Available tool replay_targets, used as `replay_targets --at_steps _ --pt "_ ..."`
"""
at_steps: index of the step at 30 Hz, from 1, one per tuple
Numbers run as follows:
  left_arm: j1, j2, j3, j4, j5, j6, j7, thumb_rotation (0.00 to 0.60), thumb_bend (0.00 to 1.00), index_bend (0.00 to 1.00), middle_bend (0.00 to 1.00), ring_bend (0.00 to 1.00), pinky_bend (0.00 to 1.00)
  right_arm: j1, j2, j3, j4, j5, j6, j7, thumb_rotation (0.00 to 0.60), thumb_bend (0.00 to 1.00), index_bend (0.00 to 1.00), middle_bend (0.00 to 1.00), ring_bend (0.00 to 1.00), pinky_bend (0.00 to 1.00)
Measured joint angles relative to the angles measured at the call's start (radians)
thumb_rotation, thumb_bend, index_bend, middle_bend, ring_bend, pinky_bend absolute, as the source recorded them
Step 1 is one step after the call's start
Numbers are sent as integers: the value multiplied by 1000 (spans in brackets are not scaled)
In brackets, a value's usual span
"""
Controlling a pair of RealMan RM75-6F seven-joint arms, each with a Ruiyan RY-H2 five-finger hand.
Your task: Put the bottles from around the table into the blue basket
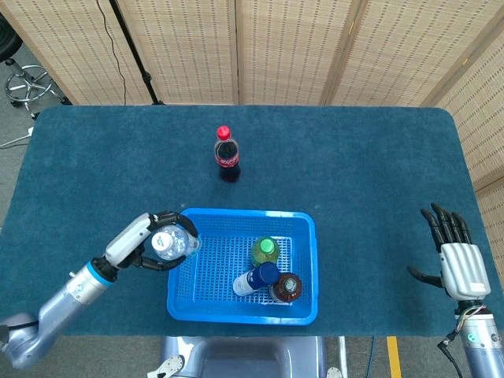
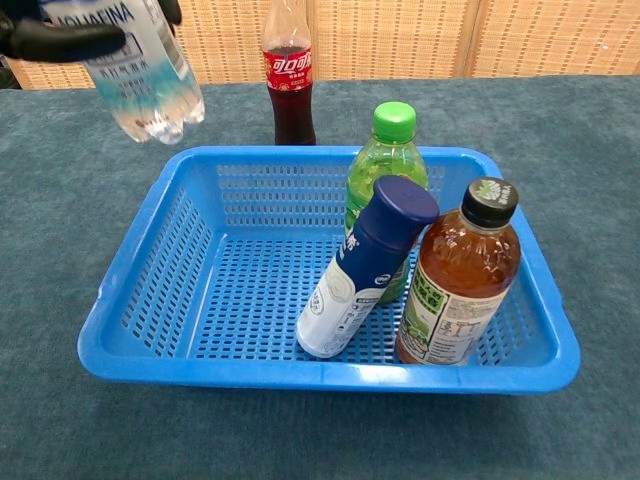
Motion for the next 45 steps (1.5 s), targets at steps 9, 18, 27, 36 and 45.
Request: replay_targets --at_steps 9,18,27,36,45 --pt "-30 -117 67 -9 15 -110 96 600 503 553 484 372 388 -12 17 0 -10 -12 24 30 600 0 0 0 0 0" --pt "-35 -241 121 81 -21 -180 199 600 443 412 354 268 344 -12 21 1 -14 -18 27 37 600 0 0 0 0 0" --pt "-77 -208 189 113 18 -250 188 600 43 0 0 0 0 -12 20 1 -20 -19 27 29 600 0 0 0 0 0" --pt "-51 -140 132 93 -44 -106 169 600 25 0 0 0 0 -9 16 2 -21 -14 18 24 600 0 0 0 0 0" --pt "-47 -131 -91 159 -309 -63 128 600 24 0 0 0 0 -2 22 20 -2 31 -6 56 600 0 0 0 0 0"
